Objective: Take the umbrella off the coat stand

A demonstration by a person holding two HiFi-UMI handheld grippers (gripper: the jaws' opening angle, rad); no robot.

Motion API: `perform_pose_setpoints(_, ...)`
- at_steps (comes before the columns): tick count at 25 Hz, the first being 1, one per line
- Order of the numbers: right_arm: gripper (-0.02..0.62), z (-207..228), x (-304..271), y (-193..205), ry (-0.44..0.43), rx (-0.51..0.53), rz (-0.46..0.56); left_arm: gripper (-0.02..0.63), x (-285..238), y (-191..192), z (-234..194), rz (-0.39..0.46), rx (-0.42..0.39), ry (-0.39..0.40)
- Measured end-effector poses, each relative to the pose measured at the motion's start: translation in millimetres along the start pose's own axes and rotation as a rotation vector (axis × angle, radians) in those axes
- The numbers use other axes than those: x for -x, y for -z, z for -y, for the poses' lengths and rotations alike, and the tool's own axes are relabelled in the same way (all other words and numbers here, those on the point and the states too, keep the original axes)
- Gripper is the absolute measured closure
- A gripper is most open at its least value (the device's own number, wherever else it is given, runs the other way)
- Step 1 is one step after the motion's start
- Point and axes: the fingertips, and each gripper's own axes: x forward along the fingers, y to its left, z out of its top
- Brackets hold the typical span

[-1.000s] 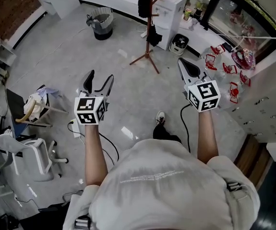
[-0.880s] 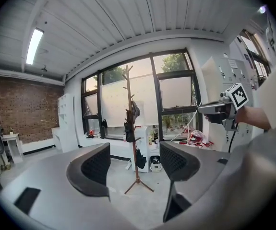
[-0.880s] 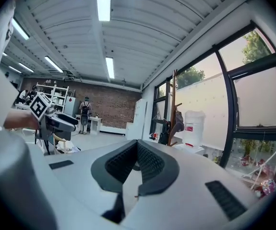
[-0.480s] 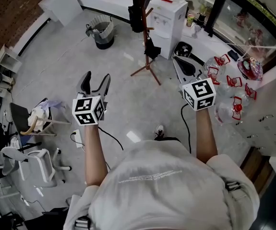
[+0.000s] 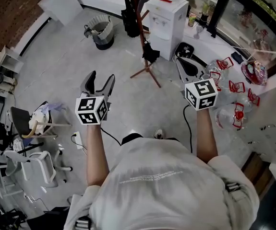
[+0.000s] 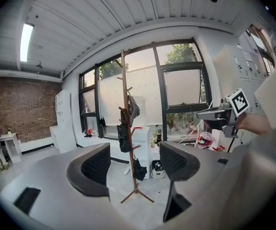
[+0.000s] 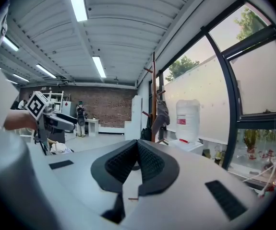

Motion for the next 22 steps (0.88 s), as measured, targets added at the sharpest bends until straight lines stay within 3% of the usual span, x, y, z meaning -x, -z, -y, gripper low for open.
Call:
perform_pose_setpoints(4, 0.571, -10, -14, 2, -0.098, 0.033, 0.008, 0.278, -22, 4, -5, -0.026, 0.013, 0.002)
perform_pose_setpoints(9, 0.571, -2, -37, 10, -0.121, 0.011, -0.004, 0.278, -59, 13, -5, -0.049, 0.026, 0.037)
perform_pose_setpoints(16, 0.572, 38, -90, 20, -0.062, -0.041, -0.028, 0.278, -140, 24, -27, -0.067, 0.048, 0.116)
perform_pose_setpoints(22, 0.572, 81, -153, 15, 0.028, -0.065, -0.064, 0.271, -226, 10, -61, -0.066, 0.062, 0.188)
